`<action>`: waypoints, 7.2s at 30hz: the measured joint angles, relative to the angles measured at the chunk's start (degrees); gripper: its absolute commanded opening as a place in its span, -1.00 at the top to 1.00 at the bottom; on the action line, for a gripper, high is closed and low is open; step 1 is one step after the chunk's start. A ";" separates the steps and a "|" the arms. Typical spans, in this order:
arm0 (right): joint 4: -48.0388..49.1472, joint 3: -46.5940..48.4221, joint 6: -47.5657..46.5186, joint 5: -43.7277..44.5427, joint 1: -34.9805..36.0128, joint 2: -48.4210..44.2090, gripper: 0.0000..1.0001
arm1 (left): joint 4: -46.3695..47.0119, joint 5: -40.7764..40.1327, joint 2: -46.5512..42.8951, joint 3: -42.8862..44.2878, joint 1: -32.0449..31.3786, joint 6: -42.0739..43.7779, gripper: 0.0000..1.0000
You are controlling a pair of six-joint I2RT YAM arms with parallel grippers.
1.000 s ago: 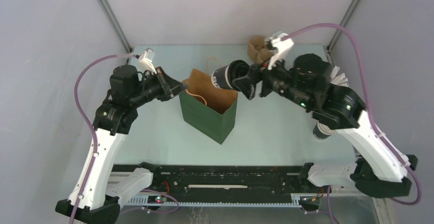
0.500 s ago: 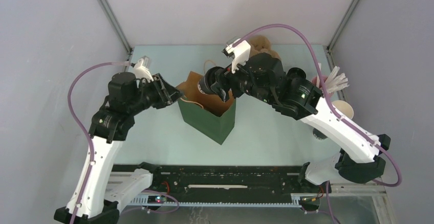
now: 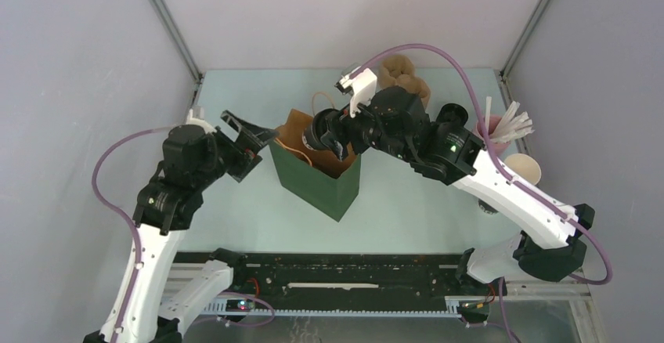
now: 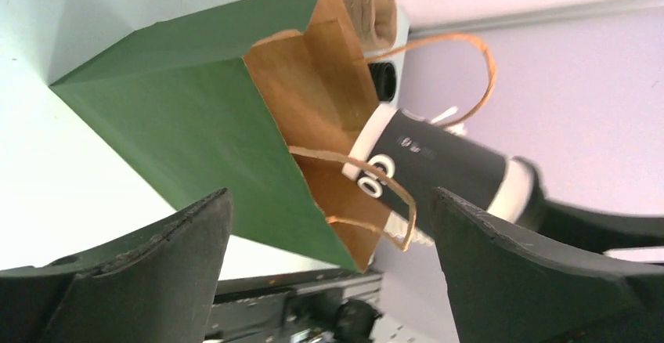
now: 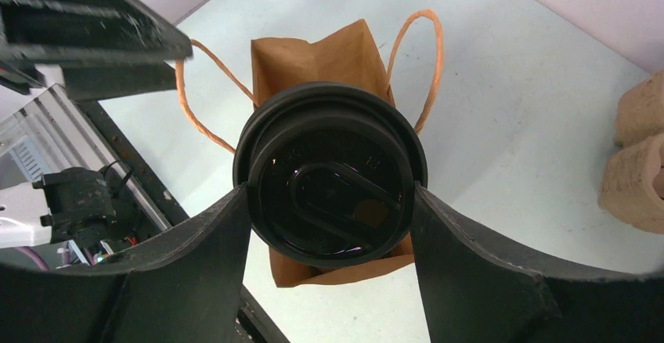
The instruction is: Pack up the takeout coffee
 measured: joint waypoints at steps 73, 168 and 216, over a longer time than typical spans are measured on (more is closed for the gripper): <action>0.52 -2.29 0.59 5.20 1.81 2.54 -0.04 | -15.56 -11.89 22.36 11.19 -7.19 -20.46 0.49; -11.26 11.06 3.19 1.64 2.08 10.45 0.12 | -32.63 -1.14 22.93 15.08 -2.64 -23.96 0.43; -11.02 1.25 -3.78 11.47 6.84 9.49 0.23 | 8.41 12.39 12.92 -4.96 -5.42 -4.31 1.00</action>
